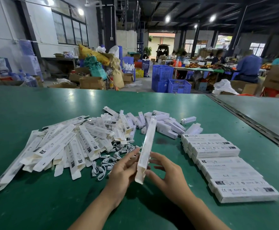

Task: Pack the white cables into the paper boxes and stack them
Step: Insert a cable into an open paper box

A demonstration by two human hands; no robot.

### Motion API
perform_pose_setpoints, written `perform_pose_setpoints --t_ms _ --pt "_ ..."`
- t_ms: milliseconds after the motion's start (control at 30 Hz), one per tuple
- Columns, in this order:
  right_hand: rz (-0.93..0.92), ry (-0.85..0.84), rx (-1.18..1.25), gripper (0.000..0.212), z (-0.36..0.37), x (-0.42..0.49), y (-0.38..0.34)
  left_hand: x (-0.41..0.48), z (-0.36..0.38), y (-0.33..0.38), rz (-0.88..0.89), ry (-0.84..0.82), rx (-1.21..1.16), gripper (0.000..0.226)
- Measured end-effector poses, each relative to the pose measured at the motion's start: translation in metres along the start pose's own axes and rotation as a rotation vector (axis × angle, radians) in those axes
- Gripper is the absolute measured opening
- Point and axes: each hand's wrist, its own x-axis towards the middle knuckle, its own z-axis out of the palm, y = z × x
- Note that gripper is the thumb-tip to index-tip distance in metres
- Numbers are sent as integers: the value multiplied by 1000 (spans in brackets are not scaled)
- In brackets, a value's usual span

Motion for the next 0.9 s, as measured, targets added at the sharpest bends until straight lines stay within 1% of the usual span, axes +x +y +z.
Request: perform_pose_setpoints --t_ms 67,133,200,233,267,367,600,767,900 --pt "4 -23 -18 54 -1 0 -1 -3 2 3 65 4 127 50" --pt "0 -38 -28 52 -1 -1 -2 -5 3 4 121 -8 250 52" --pt "-2 -43 -12 50 -2 -2 -2 -5 3 3 151 -13 316 43" --pt "-2 -46 -5 49 -2 -2 -2 -5 2 3 156 -15 326 36" --pt "-2 -49 2 47 -3 -3 -2 -5 1 2 157 -16 326 36" --pt "-1 -49 28 42 -1 -4 -1 -6 -1 5 167 -16 362 50" --pt "-18 -19 24 36 1 -3 2 -7 -5 5 198 -10 504 46" --pt "-2 25 48 32 3 -4 0 -6 -5 4 195 4 505 46" --pt "-20 73 68 45 2 -2 -3 -7 -6 6 194 6 516 46"
